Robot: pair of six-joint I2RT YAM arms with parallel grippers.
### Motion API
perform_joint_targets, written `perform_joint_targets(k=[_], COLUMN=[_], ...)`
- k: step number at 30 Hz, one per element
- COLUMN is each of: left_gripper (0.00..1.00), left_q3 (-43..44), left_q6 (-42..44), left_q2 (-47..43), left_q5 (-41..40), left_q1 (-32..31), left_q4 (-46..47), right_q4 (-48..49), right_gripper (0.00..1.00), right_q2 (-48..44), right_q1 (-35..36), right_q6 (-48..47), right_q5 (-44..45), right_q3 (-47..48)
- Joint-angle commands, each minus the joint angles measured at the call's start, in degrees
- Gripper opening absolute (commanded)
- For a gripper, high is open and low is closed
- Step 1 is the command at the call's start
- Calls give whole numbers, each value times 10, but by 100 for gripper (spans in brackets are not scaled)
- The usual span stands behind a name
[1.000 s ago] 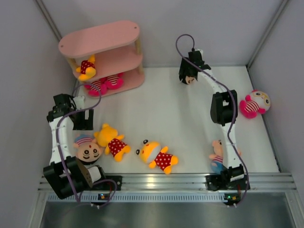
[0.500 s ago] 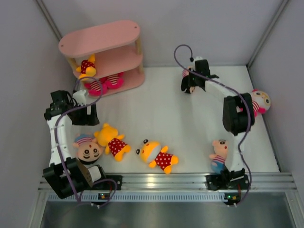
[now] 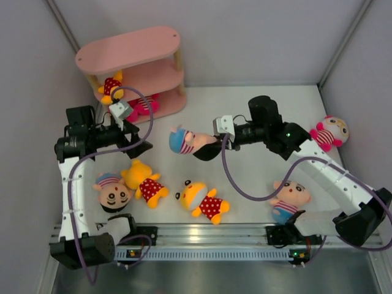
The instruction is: Place and organize the stuffed toys onto the shelf
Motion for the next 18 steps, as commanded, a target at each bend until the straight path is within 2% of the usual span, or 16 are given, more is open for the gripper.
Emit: perform_joint_targets(k=[1, 4, 7, 8, 12, 15, 18], left_gripper=[98, 98, 98, 98, 98, 98, 98], left_q3=[37, 19, 10, 7, -16, -19, -8], left_q6=[59, 85, 192, 222, 300, 365, 382], left_q2=[-42, -57, -70, -73, -86, -88, -81], left_q5=[125, 153, 163, 159, 106, 96, 96], left_q1=[-10, -26, -39, -45, -82, -101, -104], left_q4=[-5, -12, -62, -98, -116, -158, -161], right_q4=[-76, -65, -79, -89, -116, -116, -114], right_gripper=[1, 0, 0, 0, 1, 1, 0], right_q2=[7, 11, 26, 31, 52, 63, 75], right_q1=[43, 81, 93, 96, 105, 118, 125], right_q6=[-69, -58, -60, -62, -69, -72, -76], right_q5=[6, 15, 36, 37, 49, 59, 59], right_q3=[27, 40, 60, 66, 97, 113, 126])
